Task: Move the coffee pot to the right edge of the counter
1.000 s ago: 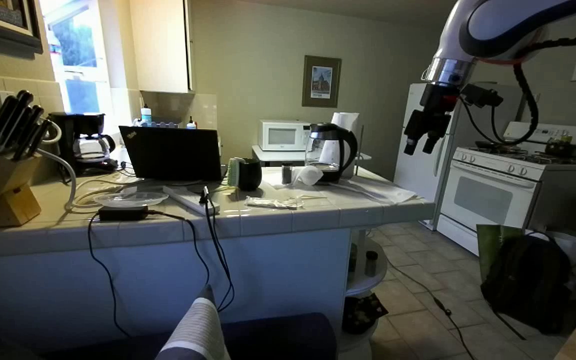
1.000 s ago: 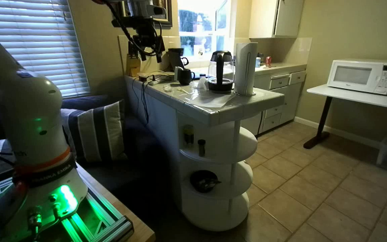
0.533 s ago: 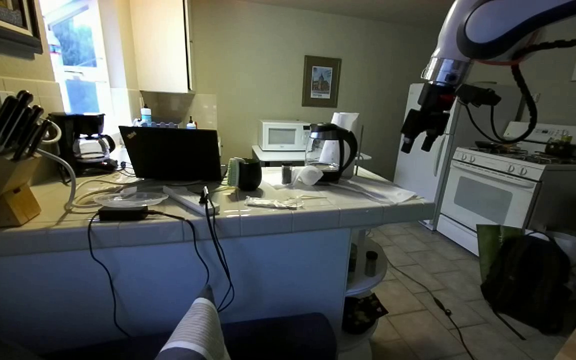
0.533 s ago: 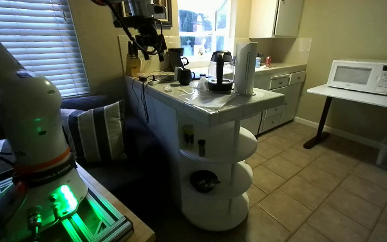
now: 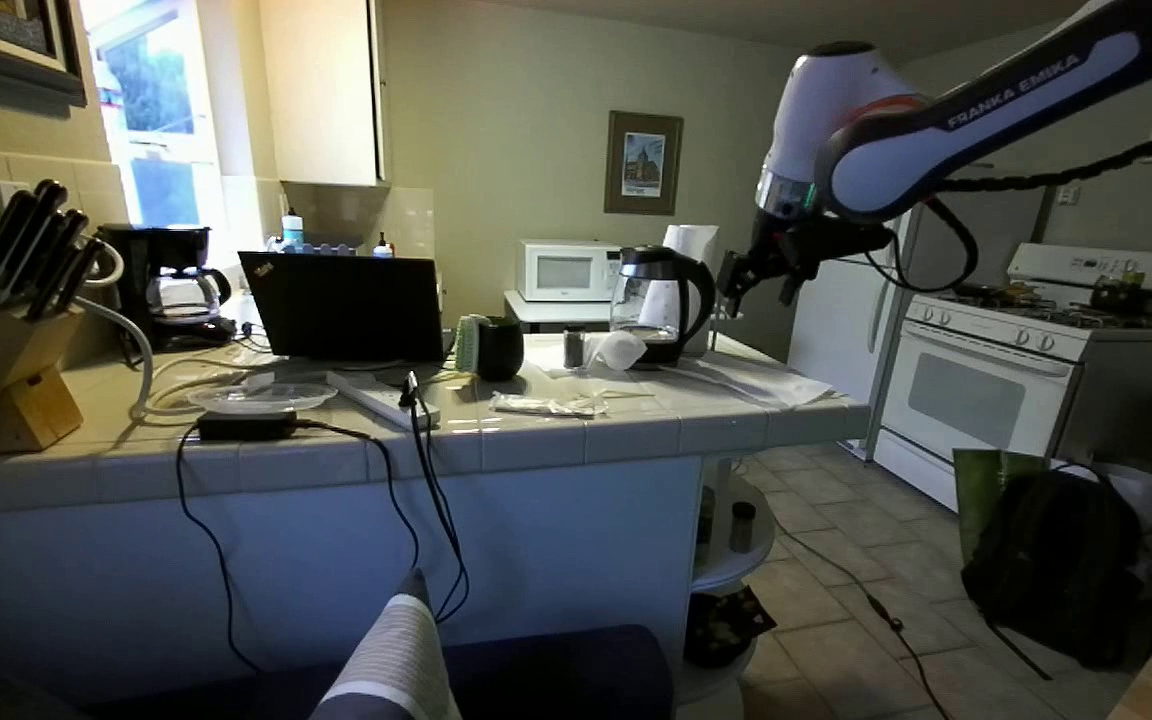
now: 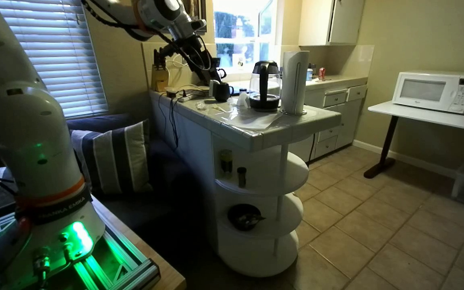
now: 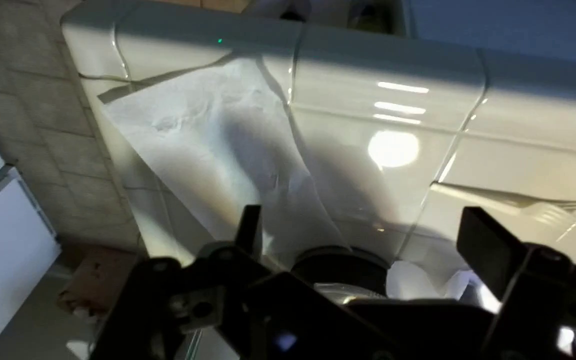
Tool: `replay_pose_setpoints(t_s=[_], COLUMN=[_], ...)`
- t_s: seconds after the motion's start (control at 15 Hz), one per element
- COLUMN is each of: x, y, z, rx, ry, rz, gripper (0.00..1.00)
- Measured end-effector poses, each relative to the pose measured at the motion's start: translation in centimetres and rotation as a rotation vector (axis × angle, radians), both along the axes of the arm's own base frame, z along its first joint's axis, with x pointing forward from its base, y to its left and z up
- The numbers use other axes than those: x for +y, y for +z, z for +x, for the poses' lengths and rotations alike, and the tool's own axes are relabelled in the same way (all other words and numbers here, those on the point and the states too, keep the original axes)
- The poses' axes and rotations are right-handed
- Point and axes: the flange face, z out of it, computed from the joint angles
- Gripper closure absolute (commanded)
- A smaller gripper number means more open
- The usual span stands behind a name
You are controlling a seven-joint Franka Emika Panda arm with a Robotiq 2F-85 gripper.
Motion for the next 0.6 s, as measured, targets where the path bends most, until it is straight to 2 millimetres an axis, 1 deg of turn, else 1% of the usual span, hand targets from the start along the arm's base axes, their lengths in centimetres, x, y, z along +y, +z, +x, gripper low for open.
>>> replay_pose_setpoints(t_s=[0.13,0.27,0.4,0.47,0.6], x=[-0.3,-1.2,-1.4,-1.1,0.4], y=[-0.9,-1.0,-1.1,-1.5,-2.7], z=[2.6,5.1,7.4,8.5,10.3], rx=[-0.057,-0.126,-0.191,-0.222,-0.264], ry=[-0.069,-0.136,-0.203,-0.234,-0.284], rz=[-0.063,-0.117,-0.173,-0.201,-0.246], gripper=[0.0,0.0,0.0,0.0,0.0])
